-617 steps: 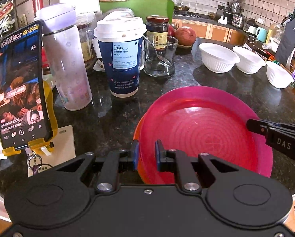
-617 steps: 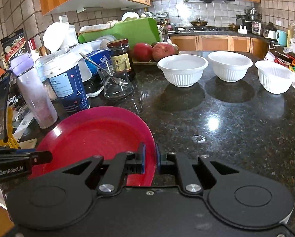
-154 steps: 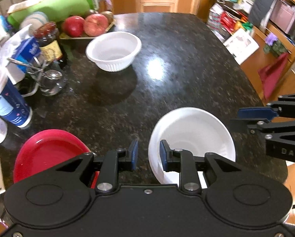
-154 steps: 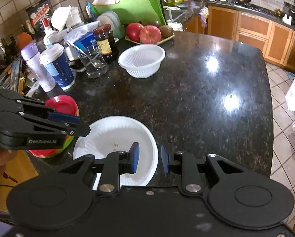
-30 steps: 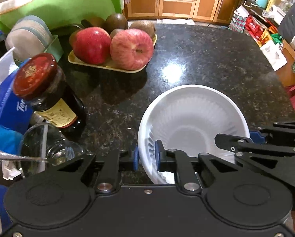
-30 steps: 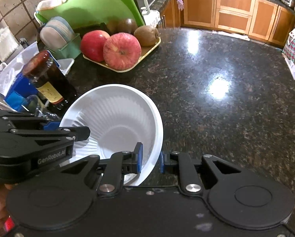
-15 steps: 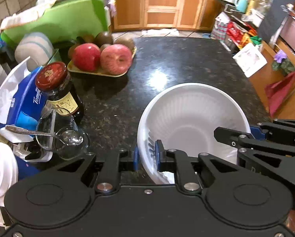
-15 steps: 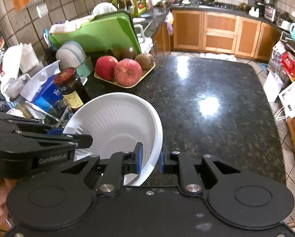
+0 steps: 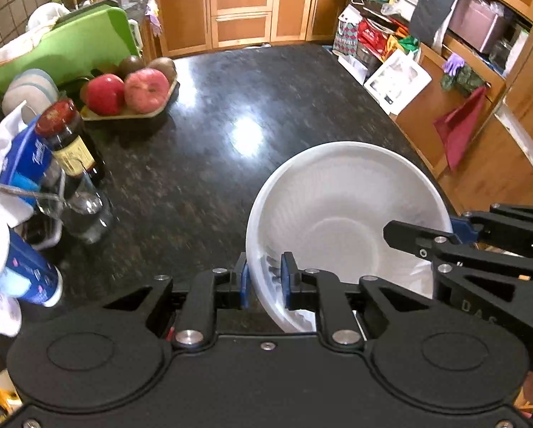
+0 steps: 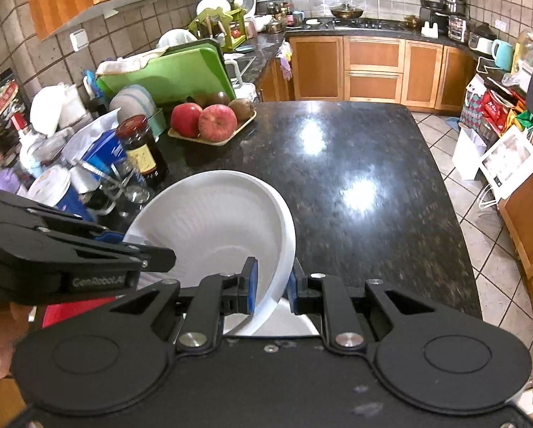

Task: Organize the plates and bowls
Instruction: 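Lift the nested white bowls with both tools and carry them toward the plates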

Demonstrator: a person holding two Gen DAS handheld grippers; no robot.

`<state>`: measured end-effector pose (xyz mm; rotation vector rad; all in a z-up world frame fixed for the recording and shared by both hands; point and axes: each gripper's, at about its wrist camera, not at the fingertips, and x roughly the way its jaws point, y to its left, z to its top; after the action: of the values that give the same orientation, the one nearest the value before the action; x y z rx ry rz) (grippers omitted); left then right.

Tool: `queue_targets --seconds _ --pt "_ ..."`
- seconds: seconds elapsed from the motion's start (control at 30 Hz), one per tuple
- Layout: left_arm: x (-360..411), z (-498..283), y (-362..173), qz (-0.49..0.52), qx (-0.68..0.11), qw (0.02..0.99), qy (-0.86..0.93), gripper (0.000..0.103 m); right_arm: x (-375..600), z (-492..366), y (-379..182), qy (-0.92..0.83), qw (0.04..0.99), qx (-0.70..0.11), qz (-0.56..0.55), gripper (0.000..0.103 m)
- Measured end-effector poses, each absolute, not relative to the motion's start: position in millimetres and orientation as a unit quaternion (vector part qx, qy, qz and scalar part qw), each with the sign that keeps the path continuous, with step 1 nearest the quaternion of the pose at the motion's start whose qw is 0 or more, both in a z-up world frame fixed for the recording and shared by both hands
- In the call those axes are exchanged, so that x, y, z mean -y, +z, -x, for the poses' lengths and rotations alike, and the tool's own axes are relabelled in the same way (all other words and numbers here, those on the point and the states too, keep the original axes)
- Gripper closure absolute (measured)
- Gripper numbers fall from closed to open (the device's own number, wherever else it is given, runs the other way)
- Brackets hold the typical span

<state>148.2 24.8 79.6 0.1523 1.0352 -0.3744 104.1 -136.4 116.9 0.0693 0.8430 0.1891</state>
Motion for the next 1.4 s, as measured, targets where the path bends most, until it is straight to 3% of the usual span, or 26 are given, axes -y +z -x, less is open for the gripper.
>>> queue_targets --seconds 0.73,1.4 --pt "0 -103 35 -0.065 -0.511 0.847 -0.133 0.079 166 -77 70 0.154 0.878 -0.451 -0.039 0.083" --pt "-8 -91 40 -0.09 -0.462 0.871 -0.143 0.075 169 -85 63 0.122 0.894 -0.43 -0.032 0.079"
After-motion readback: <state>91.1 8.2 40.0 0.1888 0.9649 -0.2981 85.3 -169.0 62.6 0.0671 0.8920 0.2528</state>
